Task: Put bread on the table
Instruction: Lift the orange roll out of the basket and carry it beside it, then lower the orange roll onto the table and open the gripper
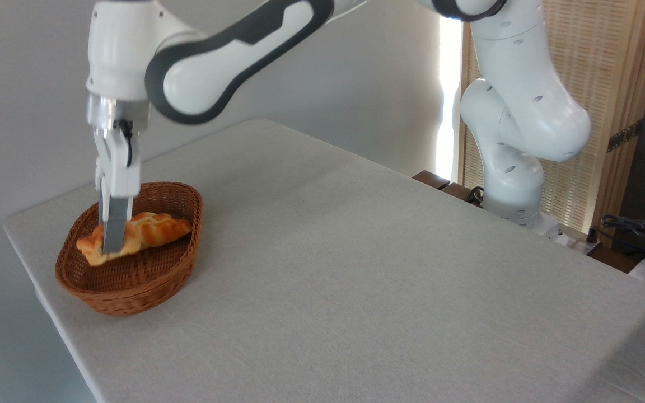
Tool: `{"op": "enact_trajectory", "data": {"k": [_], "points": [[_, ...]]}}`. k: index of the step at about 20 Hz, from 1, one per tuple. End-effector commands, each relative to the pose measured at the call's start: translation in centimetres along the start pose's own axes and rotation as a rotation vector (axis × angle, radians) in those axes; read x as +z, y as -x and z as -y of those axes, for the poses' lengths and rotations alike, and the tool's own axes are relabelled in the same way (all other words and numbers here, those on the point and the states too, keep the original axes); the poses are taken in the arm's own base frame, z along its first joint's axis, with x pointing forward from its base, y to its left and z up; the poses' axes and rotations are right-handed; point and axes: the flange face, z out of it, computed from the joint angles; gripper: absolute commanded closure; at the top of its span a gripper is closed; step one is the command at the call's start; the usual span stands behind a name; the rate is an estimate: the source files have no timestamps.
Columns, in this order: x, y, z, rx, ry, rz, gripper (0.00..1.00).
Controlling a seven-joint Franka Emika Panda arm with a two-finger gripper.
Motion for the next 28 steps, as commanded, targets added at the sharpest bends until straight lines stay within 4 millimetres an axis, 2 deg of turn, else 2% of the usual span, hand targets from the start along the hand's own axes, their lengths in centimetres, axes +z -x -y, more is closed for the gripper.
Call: {"op": "enact_trajectory", "data": {"k": [1, 4, 6, 7, 9, 11, 12, 13, 18, 25, 27, 28], "points": [[-5.1, 3.1, 1.4, -0.019, 0.05, 0.085, 0.64], [-8.1, 7.9, 1.9, 0.238, 0.167, 0.246, 0.58], [-9.1, 11.5, 2.5, 0.395, 0.247, 0.3, 0.53], [-9.3, 12.7, 2.8, 0.451, 0.267, 0.304, 0.49], [-7.8, 14.2, 2.2, 0.529, 0.315, 0.319, 0.32], [-5.0, 14.6, 1.4, 0.571, 0.342, 0.331, 0.27], [-3.6, 14.8, 1.2, 0.583, 0.355, 0.333, 0.16], [-2.4, 15.3, 0.8, 0.597, 0.375, 0.343, 0.0], [1.5, 16.9, -0.7, 0.664, 0.444, 0.406, 0.0], [1.0, 16.7, -0.3, 0.662, 0.431, 0.402, 0.0], [-0.3, 16.4, 0.5, 0.653, 0.406, 0.39, 0.0], [-1.7, 16.0, 1.4, 0.647, 0.381, 0.379, 0.0]]}}
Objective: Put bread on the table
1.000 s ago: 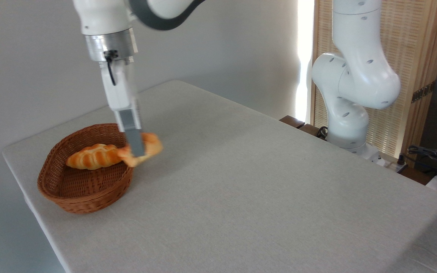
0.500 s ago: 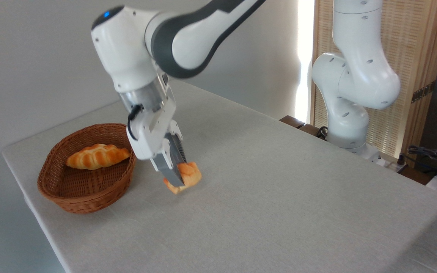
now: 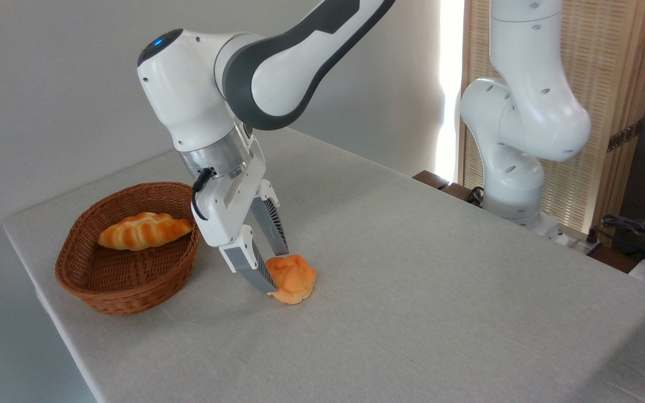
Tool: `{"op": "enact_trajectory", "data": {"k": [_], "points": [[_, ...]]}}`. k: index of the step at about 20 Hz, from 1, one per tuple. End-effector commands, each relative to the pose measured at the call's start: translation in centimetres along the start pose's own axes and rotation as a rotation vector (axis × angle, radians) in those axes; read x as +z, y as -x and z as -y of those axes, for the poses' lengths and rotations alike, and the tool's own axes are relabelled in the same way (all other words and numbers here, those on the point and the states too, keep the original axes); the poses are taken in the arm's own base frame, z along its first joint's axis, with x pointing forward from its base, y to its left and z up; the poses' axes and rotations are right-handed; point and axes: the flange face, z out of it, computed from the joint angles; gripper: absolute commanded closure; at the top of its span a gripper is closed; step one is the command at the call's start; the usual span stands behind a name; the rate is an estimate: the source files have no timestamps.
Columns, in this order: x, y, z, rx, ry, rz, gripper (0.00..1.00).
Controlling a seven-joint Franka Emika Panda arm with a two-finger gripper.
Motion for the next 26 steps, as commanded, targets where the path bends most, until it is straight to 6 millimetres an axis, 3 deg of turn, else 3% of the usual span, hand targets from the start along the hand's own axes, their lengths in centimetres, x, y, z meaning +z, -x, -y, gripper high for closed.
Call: {"op": "enact_trajectory", "data": {"k": [1, 3, 5, 10, 14, 17, 26], "points": [[-4.7, 1.7, 0.1, -0.025, -0.079, -0.014, 0.0], [-8.5, 3.7, -0.1, -0.125, -0.105, -0.027, 0.0], [-11.6, 4.4, -0.6, -0.266, -0.102, -0.034, 0.0], [-17.1, 8.2, -1.0, -0.708, -0.106, -0.182, 0.0], [-17.7, 11.0, -0.8, -0.822, -0.103, -0.255, 0.0], [-18.8, 11.2, -0.9, -0.821, -0.128, -0.254, 0.0], [-18.8, 11.2, -1.0, -0.83, -0.126, -0.253, 0.0]]}}
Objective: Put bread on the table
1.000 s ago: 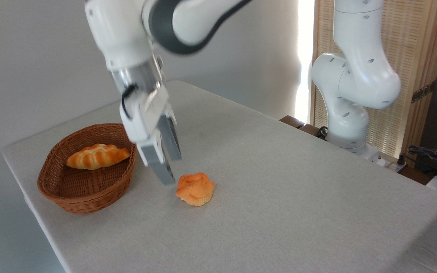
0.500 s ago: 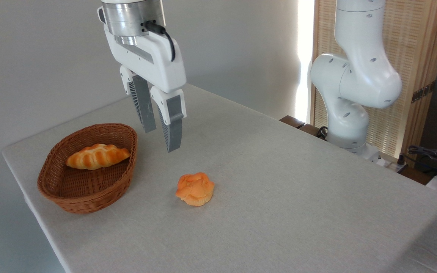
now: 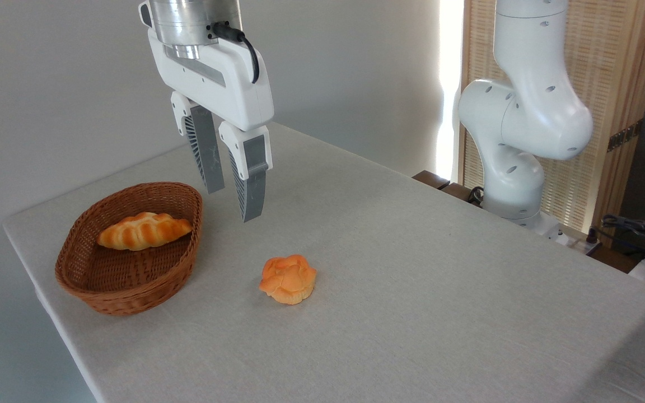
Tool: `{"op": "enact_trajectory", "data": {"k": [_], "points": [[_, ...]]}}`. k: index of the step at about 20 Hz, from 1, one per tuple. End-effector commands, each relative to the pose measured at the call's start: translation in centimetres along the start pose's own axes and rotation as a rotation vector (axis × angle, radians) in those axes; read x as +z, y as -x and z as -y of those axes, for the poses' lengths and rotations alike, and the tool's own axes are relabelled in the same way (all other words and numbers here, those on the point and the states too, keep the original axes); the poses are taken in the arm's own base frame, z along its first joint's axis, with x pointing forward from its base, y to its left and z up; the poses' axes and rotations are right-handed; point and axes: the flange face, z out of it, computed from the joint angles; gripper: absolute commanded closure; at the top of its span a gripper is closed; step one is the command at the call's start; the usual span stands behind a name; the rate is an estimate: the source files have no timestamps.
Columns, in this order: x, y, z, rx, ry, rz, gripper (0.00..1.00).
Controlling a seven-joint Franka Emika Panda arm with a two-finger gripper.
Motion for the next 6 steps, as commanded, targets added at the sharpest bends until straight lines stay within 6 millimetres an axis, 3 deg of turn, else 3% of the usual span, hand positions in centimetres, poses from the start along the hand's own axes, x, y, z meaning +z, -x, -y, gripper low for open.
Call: {"op": "enact_trajectory", "data": {"k": [1, 6], "points": [[-0.42, -0.12, 0.2, -0.024, 0.011, -0.004, 0.0], [-0.38, -0.03, 0.21, -0.021, 0.015, -0.002, 0.0]]}}
